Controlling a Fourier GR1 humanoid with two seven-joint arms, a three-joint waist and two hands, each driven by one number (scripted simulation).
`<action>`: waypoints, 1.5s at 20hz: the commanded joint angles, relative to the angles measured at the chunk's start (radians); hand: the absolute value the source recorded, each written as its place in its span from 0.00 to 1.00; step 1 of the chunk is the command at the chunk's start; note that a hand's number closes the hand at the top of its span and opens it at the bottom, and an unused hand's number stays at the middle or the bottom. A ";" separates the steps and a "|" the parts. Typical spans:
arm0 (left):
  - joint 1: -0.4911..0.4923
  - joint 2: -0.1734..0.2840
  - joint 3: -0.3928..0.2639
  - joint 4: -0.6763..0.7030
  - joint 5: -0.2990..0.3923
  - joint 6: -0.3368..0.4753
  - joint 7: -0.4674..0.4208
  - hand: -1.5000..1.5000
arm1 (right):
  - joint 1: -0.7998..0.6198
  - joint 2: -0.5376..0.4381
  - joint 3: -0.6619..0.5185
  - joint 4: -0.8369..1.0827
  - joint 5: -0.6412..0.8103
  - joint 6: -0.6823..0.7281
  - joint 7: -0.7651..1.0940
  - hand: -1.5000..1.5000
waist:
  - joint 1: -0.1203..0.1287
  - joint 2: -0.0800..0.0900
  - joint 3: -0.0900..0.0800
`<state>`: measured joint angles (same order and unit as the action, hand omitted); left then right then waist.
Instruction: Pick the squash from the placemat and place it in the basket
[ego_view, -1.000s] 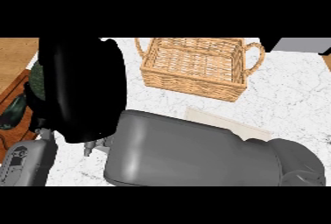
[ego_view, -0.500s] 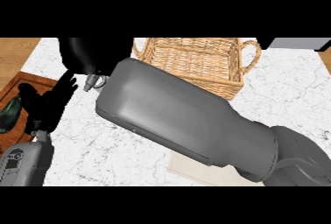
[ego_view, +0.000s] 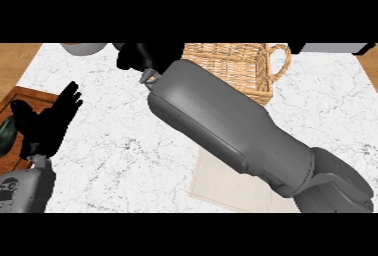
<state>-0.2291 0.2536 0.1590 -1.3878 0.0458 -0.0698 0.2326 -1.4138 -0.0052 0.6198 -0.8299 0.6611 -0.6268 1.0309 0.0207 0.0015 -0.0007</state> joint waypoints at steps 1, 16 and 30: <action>-0.008 0.002 -0.002 -0.032 -0.005 0.011 0.031 0.50 | 0.029 0.001 -0.095 0.079 -0.018 -0.057 -0.071 1.00 | -0.002 0.003 0.001; -0.036 -0.010 -0.003 -0.028 -0.020 0.026 0.036 0.50 | 0.163 0.005 -0.188 0.254 -0.035 -0.257 -0.264 0.00 | 0.006 0.007 0.001; 0.031 0.004 0.033 -0.012 0.005 0.002 0.016 0.50 | 0.256 -0.107 -0.440 -0.041 -0.162 -0.433 -0.320 0.00 | -0.041 -0.010 0.002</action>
<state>-0.2077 0.2486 0.1772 -1.4028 0.0407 -0.0645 0.2358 -1.1989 -0.0726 0.2491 -0.7704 0.5365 -0.9811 0.6828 -0.0064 -0.0023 0.0010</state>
